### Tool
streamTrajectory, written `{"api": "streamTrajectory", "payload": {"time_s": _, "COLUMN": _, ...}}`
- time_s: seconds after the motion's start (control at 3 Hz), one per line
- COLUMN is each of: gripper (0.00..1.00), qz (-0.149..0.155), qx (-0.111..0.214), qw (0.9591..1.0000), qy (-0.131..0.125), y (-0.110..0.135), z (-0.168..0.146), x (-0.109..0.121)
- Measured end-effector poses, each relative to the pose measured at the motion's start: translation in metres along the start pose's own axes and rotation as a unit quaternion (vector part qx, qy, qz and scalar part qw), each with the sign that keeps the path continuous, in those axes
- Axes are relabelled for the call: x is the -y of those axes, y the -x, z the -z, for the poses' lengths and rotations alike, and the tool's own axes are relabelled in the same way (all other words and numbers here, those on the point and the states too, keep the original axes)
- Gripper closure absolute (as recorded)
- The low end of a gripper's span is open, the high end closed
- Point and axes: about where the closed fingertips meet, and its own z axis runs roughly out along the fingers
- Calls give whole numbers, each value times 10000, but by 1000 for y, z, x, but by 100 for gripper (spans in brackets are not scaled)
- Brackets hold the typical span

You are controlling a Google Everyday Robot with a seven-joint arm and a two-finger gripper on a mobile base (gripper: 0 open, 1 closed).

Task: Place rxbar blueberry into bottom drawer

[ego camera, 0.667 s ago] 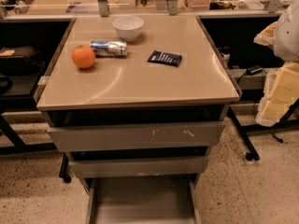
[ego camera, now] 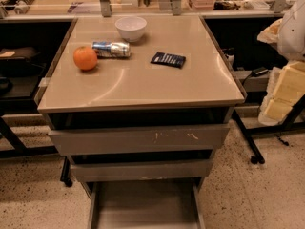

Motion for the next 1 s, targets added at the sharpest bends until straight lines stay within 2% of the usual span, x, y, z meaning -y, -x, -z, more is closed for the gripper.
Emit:
{"api": "streamTrajectory", "payload": {"time_s": 0.33, "gripper": 0, "qz": 166, "qx": 366, "qw": 9990, "qy": -212, "y": 15, "z": -6, "x": 20}}
{"api": "streamTrajectory", "payload": {"time_s": 0.67, "gripper": 0, "qz": 416, "qx": 945, "qw": 9940, "qy": -371, "y": 35, "z": -21, "x": 44}}
{"api": "streamTrajectory", "payload": {"time_s": 1.0, "gripper": 0, "qz": 550, "qx": 1458, "qw": 9871, "qy": -376, "y": 54, "z": -45, "x": 70}}
